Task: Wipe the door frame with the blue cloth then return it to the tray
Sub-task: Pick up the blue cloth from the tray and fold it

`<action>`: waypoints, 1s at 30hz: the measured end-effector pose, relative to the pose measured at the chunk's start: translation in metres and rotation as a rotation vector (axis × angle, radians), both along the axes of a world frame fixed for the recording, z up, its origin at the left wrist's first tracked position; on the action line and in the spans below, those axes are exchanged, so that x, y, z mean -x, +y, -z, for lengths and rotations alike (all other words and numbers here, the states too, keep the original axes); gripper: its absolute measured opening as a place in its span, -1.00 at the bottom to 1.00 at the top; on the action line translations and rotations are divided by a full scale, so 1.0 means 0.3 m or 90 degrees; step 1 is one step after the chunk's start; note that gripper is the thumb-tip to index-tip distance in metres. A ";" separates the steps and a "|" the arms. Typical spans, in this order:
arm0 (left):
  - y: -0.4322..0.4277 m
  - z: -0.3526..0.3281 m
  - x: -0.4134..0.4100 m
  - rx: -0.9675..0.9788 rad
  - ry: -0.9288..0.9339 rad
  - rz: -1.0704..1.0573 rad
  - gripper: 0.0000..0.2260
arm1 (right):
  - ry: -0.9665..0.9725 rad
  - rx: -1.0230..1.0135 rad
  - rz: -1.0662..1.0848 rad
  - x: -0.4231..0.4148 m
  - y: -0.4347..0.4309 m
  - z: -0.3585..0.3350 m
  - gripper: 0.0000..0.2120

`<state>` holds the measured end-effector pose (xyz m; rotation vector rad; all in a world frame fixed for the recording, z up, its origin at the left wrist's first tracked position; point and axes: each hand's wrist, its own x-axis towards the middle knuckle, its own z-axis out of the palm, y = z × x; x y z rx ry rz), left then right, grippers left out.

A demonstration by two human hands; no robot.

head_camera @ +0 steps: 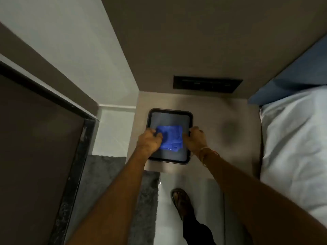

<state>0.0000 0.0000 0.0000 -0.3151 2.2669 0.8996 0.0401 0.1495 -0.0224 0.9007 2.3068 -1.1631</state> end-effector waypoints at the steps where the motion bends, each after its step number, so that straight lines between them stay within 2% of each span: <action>1: 0.009 0.028 0.013 0.000 -0.002 -0.012 -0.65 | -0.003 0.002 0.002 0.018 -0.002 0.036 -0.60; 4: 0.015 0.150 0.042 0.015 0.000 -0.054 -0.66 | -0.010 -0.002 -0.014 0.071 -0.035 0.135 -0.56; 11: 0.051 0.373 0.028 0.017 -0.001 -0.060 -0.57 | -0.100 -0.016 0.009 0.108 -0.088 0.327 -0.31; 17: 0.049 0.429 0.041 -0.011 0.009 -0.105 -0.63 | -0.104 -0.031 0.009 0.106 -0.075 0.386 -0.38; 19: 0.051 0.423 0.048 -0.068 -0.009 -0.157 -0.70 | -0.095 0.009 0.046 0.109 -0.079 0.383 -0.42; 22: 0.039 0.376 0.053 -0.163 -0.030 -0.227 -0.87 | -0.017 0.183 0.167 0.107 -0.083 0.345 -0.52; 24: 0.028 0.325 0.062 -0.199 -0.006 -0.246 -0.84 | 0.030 0.237 0.188 0.110 -0.087 0.300 -0.52; 25: 0.018 0.281 0.070 -0.211 0.012 -0.258 -0.81 | 0.063 0.237 0.171 0.113 -0.094 0.264 -0.47; 27: -0.015 0.182 0.084 -0.240 0.046 -0.282 -0.78 | 0.141 0.190 0.084 0.110 -0.118 0.176 -0.26; 30: -0.069 0.028 0.112 -0.264 0.091 -0.290 -0.73 | 0.259 0.057 -0.219 0.090 -0.173 0.034 0.00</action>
